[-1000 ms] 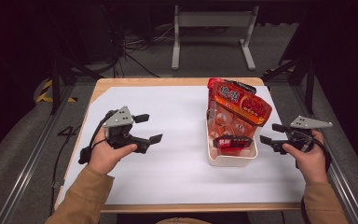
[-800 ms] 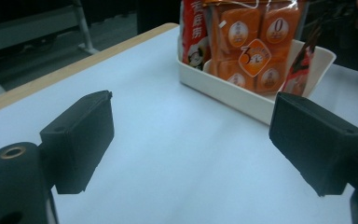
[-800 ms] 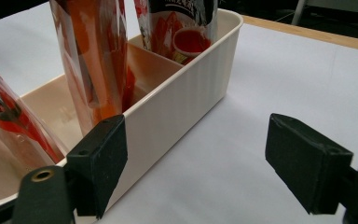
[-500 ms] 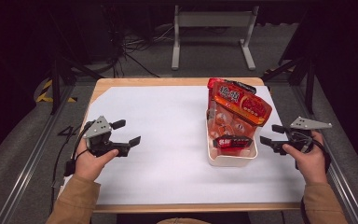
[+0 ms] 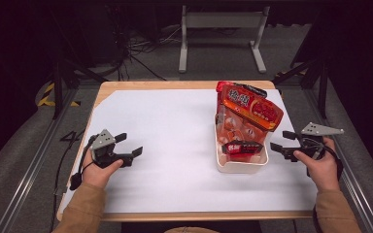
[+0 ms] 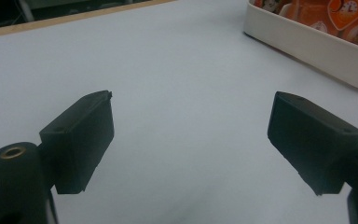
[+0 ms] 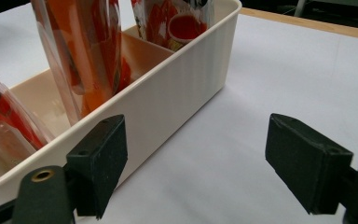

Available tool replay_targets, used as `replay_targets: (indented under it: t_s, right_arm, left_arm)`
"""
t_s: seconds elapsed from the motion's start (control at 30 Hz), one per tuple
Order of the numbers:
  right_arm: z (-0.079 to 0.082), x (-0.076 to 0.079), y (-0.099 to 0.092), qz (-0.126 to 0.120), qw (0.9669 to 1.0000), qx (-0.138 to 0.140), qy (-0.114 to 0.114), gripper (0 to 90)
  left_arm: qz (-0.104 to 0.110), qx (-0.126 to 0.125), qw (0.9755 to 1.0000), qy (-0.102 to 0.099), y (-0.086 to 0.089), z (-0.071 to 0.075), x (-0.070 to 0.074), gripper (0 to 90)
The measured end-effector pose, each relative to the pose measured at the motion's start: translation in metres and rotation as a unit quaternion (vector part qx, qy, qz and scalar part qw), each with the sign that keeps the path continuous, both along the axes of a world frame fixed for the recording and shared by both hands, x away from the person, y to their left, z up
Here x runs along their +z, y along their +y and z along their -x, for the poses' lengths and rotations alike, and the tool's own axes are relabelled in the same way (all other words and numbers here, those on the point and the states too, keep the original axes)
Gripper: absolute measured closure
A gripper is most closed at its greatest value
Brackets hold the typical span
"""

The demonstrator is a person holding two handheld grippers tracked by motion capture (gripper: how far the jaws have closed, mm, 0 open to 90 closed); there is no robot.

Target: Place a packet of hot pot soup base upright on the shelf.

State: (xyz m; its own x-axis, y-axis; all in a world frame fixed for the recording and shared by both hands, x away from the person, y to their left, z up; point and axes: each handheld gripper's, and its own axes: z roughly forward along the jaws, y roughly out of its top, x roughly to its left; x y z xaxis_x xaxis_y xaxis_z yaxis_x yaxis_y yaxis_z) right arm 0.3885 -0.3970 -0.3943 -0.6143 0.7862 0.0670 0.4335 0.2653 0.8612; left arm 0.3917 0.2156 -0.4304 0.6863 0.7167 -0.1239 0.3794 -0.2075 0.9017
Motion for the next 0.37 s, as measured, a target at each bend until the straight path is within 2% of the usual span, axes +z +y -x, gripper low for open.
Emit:
replay_targets:
  t_s: [0.1,0.13,0.23,0.33,0.37]
  right_arm:
    - [0.0,-0.002,0.0,0.001,1.0,-0.002,0.004,21.6]
    - [0.0,-0.002,0.0,0.001,1.0,-0.002,0.004,21.6]
    - [-0.001,-0.003,0.001,0.002,1.0,-0.002,0.006,21.5]
    - [-0.002,-0.004,0.002,0.002,1.0,0.0,0.007,21.2]
    - [-0.002,-0.004,0.002,0.003,1.0,0.0,0.009,21.2]
  left_arm:
    - [0.003,-0.002,0.9999,0.017,-0.001,-0.001,-0.005,15.3]
    - [0.003,-0.002,0.9999,0.017,-0.001,-0.001,-0.005,15.1]
    - [-0.004,-0.004,0.9997,0.023,-0.001,-0.003,-0.01,14.9]
    - [-0.014,-0.001,0.9989,0.046,0.0,-0.004,-0.011,16.9]
    - [-0.014,-0.001,0.9989,0.046,0.0,-0.004,-0.011,16.9]
